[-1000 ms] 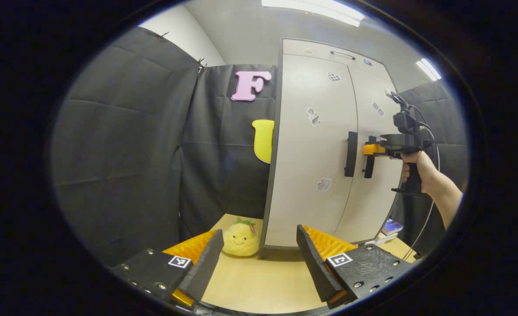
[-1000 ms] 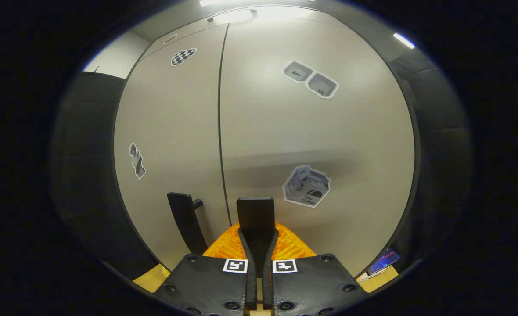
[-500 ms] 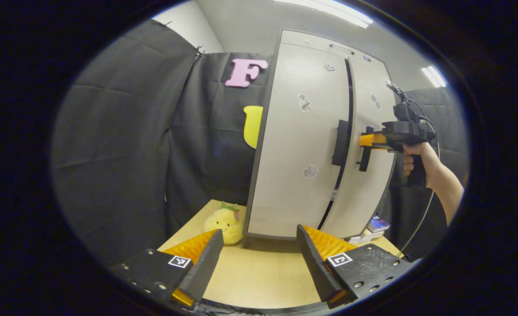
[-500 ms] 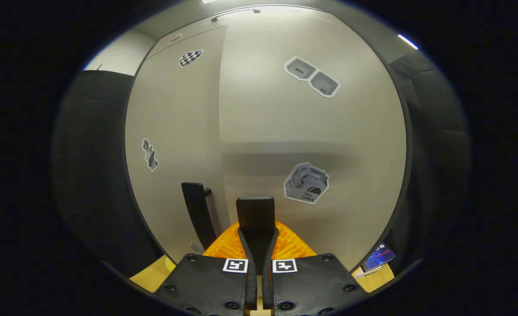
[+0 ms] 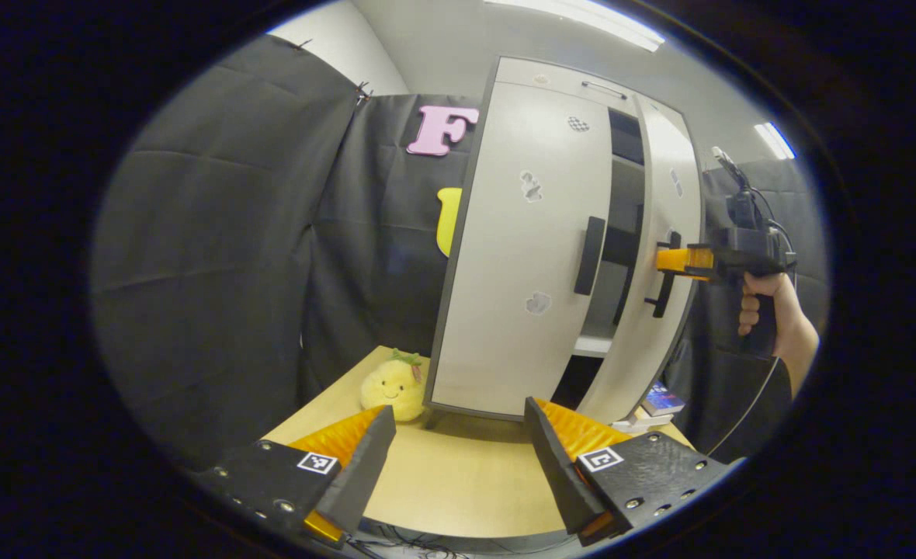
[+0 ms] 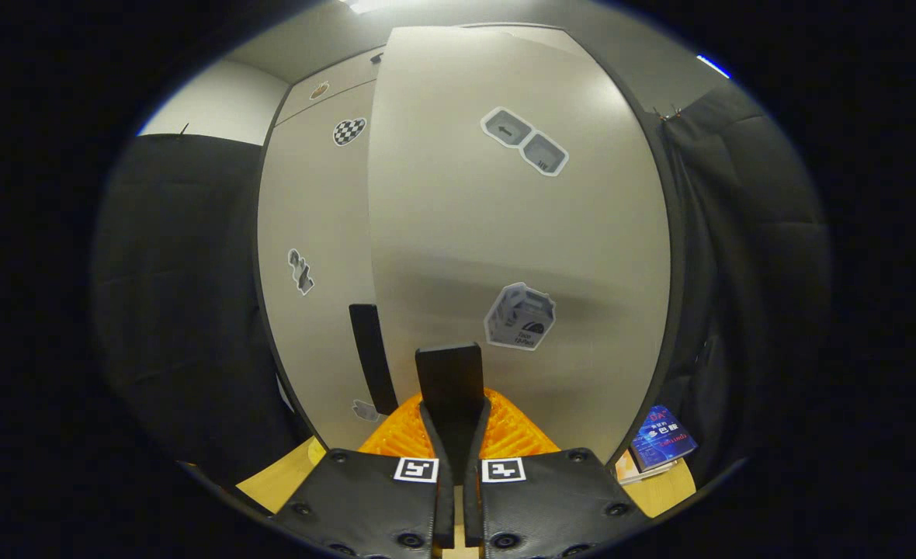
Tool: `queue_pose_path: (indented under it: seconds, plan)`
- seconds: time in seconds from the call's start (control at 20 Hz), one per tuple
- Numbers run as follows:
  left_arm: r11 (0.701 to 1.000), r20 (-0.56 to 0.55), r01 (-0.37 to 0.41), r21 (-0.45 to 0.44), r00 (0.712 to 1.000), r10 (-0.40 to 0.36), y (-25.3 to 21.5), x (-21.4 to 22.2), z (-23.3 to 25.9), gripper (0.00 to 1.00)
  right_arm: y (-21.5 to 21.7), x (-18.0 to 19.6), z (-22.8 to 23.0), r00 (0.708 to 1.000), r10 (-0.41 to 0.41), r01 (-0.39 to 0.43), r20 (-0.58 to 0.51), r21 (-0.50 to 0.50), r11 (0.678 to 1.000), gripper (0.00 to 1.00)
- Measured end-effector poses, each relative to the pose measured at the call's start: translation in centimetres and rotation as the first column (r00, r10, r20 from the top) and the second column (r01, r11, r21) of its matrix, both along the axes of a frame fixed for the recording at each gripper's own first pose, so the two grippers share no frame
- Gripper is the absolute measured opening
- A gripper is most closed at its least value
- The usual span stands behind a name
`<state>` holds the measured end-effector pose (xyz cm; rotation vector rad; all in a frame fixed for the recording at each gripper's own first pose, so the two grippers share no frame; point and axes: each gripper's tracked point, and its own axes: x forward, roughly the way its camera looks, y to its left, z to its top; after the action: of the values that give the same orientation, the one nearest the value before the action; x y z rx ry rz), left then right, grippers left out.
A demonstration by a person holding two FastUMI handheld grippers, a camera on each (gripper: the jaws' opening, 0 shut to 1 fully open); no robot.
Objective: Open the right door of the double-door shoe cabinet with the right hand, and open the left door with the left hand.
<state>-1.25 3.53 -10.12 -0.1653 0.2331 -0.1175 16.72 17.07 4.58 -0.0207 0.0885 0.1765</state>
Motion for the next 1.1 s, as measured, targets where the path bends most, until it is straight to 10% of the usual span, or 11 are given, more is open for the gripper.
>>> queue_pose_path:
  seconds: [1.1]
  plan:
    - [0.994,0.022,-0.032,0.109,0.999,0.030,-7.6,-10.1,2.0,0.96,-3.4,-1.7,0.3,0.996,0.081,-0.083,0.043,0.038,0.996,0.06]
